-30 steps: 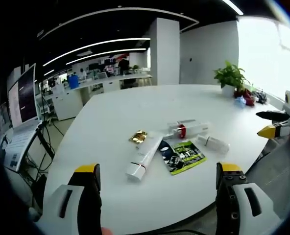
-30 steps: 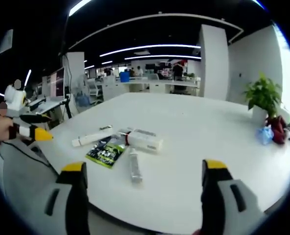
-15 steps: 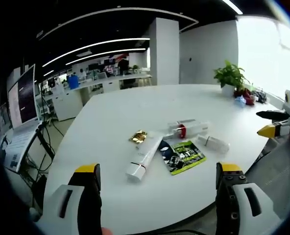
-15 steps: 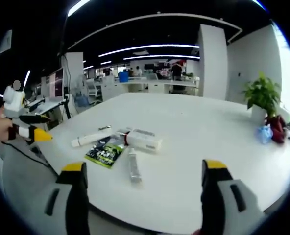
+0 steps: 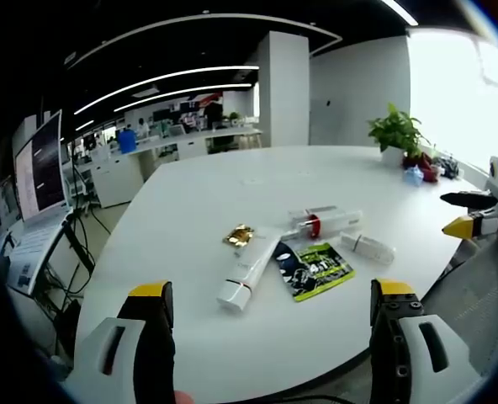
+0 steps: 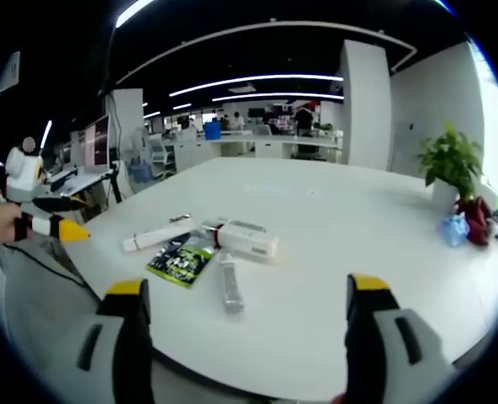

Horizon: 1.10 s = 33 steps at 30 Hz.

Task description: Arrange the skincare products in the storage area until every visible bottle or jar stands upright without overlapping.

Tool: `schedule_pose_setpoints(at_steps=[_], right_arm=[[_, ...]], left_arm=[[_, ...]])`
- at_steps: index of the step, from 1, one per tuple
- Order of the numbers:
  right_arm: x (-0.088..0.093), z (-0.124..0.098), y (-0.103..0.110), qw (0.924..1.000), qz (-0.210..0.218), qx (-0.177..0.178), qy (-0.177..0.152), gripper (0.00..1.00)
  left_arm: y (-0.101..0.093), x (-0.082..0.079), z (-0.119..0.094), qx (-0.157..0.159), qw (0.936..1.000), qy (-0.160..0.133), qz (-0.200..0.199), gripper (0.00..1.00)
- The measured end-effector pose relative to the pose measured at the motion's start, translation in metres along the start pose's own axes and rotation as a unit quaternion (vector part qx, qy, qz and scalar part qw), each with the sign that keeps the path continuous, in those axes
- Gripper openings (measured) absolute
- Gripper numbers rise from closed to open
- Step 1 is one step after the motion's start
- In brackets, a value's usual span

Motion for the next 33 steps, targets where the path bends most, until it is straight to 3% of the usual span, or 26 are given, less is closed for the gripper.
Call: schedule_pose_setpoints(at_steps=[20,33], right_arm=[[0.002,0.003,-0.001,0.9994,0.024,-0.008,0.022,0.97],[-0.006,0.024,-0.014,0.9992,-0.011,-0.023,0.031,0.94]], left_arm=[[-0.002,-0.001,0.000,0.005,1.0000,-0.001,-0.003,0.95],[-0.003,0.001,0.002,0.012,0.9999,0.006,0.000,0.95]])
Point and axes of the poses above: the point that each gripper's makers call its tool centre point, and the gripper's own axes: z roughly forward along the fingers, y roughly to its left, x roughly out of its underside, the point moved 3 cm from there along -z, roughly backward along the fingers, and after that the axes turned 5 degrees about -z, right-handed, at the moved point
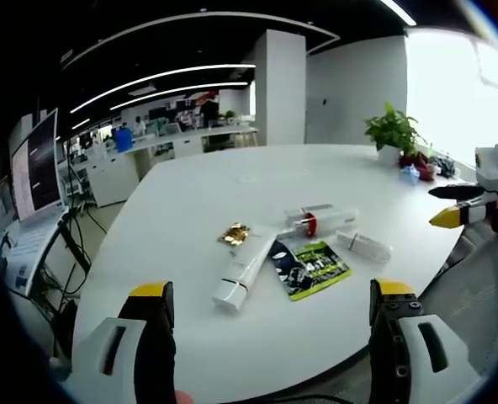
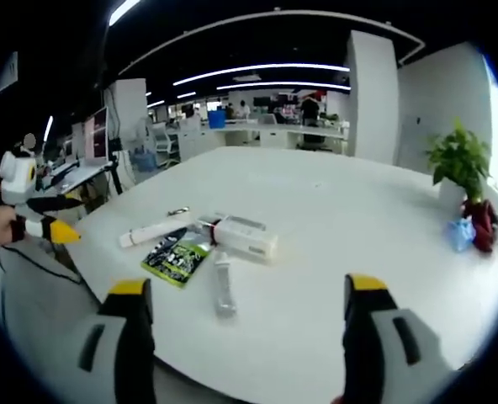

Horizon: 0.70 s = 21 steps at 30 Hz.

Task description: Arrange the skincare products in the storage area until every visible bottle or jar stands upright without overlapping.

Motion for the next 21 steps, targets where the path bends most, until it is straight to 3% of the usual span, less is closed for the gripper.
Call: schedule_pose_setpoints(at_steps=[10,15,21], right_arm=[[-0.003,0.025,-0.007,0.9981,-0.047,-0.031,0.025,0.94],[-0.002,0.039,-0.007,0.9935,-0.083,-0.063,0.045,0.90],[-0.006,0.053,-0.017,0.9905,-0.104,-0.065,0.063,0.89]], left_arm=[[0.001,0.001,0.000,0.002,1.0000,0.002,-0.001,0.95],[0.002,0.002,0.000,0.002,1.0000,0.006,-0.001,0.95],[0.003,0.004,-0.001,0.004,1.0000,0.009,-0.002,0.95]])
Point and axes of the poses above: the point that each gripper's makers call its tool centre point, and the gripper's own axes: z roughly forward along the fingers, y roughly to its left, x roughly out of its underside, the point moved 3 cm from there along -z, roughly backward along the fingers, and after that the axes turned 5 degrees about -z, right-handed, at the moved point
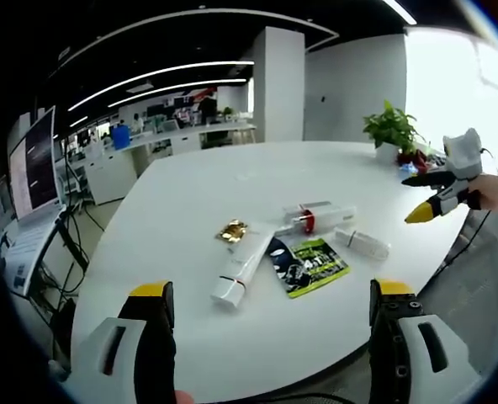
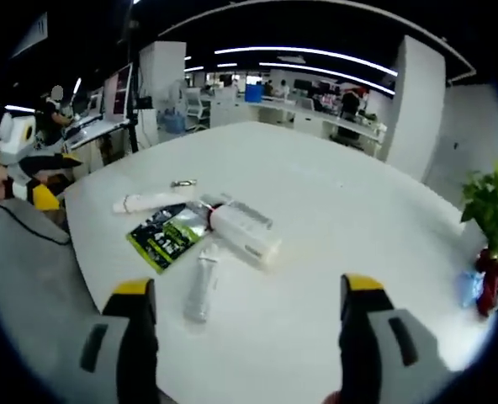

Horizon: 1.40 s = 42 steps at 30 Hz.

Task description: Arrange the skincare products in the storage area until every visible bottle or jar stands upright without overlapping.

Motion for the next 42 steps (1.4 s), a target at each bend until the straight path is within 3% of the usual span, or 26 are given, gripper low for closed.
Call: schedule_pose_setpoints(at_steps=[10,18,23,37,42], right_arm=[[-0.012,0.029,-0.010,0.9974,-0.058,-0.037,0.021,0.73],[-0.030,0.055,-0.012,0.9895,-0.116,-0.081,0.030,0.55],[-0.038,0.071,-0.010,0.9845,-0.136,-0.105,0.035,0.49],[-0.052,0.115,0.004,0.9602,-0.211,-0.175,0.054,0.43],[-0.056,0.131,0.014,0.9469,-0.233,-0.212,0.063,0.35]], left_arm=[[0.003,0.002,-0.001,0.001,1.0000,0.005,-0.004,0.94],[0.005,0.002,-0.001,0.000,1.0000,0.006,-0.003,0.94],[0.006,0.002,-0.001,-0.003,1.0000,0.007,-0.003,0.94],[0.011,0.001,0.000,-0.010,0.9998,0.010,-0.010,0.94],[0.013,-0.001,0.001,-0.014,0.9998,0.010,-0.014,0.94]])
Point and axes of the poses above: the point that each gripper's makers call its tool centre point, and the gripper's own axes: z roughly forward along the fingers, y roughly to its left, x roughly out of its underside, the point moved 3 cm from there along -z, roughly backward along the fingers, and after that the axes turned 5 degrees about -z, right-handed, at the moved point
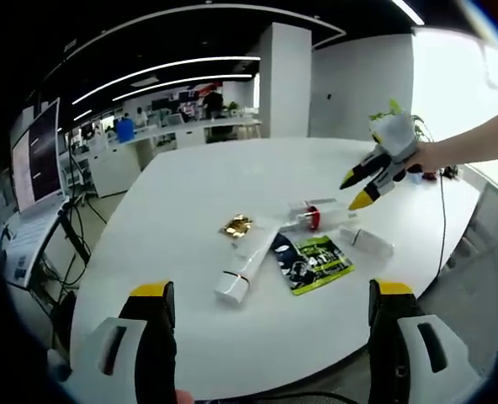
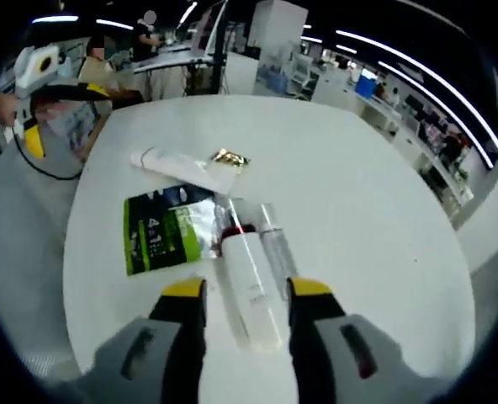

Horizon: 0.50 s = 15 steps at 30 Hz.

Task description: Arrange the skincare products in the storage area until every visible bottle or jar stands upright without overlapping.

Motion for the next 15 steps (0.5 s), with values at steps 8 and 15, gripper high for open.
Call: schedule_pose_setpoints(at_steps=[8,15], right_arm=[[-0.010,0.028,-0.005,0.9987,-0.030,-0.042,0.005,0.27],[-0.012,0.047,-0.004,0.9955,-0.063,-0.068,0.016,0.28]], left_arm=[[0.003,0.001,0.002,-0.001,1.0000,0.005,-0.006,0.93],[0.005,0.002,0.004,-0.002,0.9999,0.009,-0.010,0.93]])
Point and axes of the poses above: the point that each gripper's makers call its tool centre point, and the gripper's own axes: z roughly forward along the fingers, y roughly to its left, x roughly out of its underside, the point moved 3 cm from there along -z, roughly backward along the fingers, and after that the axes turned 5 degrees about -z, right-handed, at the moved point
